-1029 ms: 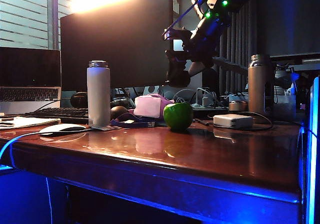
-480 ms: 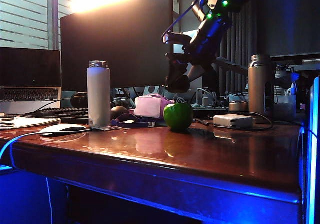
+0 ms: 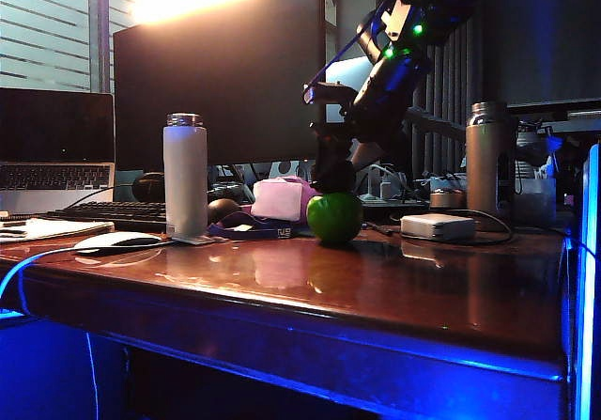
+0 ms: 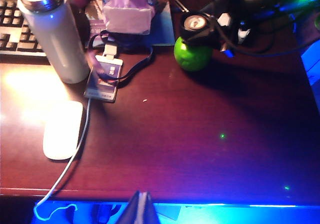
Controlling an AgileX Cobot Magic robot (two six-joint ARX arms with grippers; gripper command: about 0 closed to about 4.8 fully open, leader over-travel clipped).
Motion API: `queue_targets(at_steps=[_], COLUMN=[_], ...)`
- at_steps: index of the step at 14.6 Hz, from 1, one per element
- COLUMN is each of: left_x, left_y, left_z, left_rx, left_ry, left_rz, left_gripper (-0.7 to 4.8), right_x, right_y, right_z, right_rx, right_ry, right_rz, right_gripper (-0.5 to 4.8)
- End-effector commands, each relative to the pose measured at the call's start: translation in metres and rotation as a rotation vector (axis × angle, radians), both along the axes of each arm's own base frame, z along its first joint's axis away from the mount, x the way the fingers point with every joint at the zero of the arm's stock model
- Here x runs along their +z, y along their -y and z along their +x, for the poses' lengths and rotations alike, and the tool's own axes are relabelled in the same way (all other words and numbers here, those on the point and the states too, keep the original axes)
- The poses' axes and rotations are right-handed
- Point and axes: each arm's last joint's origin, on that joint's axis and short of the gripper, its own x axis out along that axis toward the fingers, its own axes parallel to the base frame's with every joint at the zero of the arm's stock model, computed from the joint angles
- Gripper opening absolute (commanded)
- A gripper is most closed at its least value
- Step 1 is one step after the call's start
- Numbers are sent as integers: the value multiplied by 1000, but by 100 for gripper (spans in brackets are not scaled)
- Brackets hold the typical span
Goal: Stack the black thermos bottle cap from the table onto the green apple.
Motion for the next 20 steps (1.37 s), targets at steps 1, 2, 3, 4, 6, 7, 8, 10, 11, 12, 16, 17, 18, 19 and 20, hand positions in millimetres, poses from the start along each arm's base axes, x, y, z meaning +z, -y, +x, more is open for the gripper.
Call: queue_targets(at_steps=[1, 2, 3, 4, 6, 7, 8, 10, 11, 12, 16, 17, 18, 19, 20], left_x=[3, 3, 3, 3, 3, 3, 4, 4, 4, 4, 4, 4, 4, 4, 4], left_y=[0, 0, 0, 0, 0, 0, 0, 0, 0, 0, 0, 0, 0, 0, 0], left_z=[-1, -1, -1, -1, -1, -1, 0, 0, 0, 0, 0, 0, 0, 0, 0], left_rx=[-5, -4, -4, -4, -4, -4, -4, -4, -4, -4, -4, -4, -4, -4, -4], left_ry=[19, 19, 19, 20, 20, 23, 26, 27, 27, 27, 28, 28, 30, 33, 34], left_rz=[-10, -10, -10, -10, -10, -10, -10, -10, -10, -10, -11, -11, -11, -11, -12], left_gripper=[-4, -4, -4, -4, -4, -4, -4, -4, -4, -4, -4, -4, -4, -4, -4], right_x=[-2, -2, -2, -2, -3, -3, -3, -2, -2, -2, -3, -3, -4, -4, -4], right_y=[-1, -1, -1, -1, -1, -1, -1, -1, -1, -1, 0, 0, 0, 0, 0], right_z=[2, 2, 2, 2, 1, 0, 0, 0, 0, 0, -1, -1, -1, -2, -2], right_rx=[-3, -2, -1, 0, 10, 19, 19, 19, 19, 19, 20, 23, 32, 34, 34], right_ry=[12, 9, 9, 7, -12, -18, -19, -18, -18, -18, -22, -26, -27, -30, -32], right_rz=[-1, -2, -1, -2, 1, 8, 8, 8, 7, 7, 0, -4, -15, -18, -19], right_gripper=[296, 296, 296, 296, 296, 296, 296, 296, 296, 296, 400, 400, 404, 472, 479])
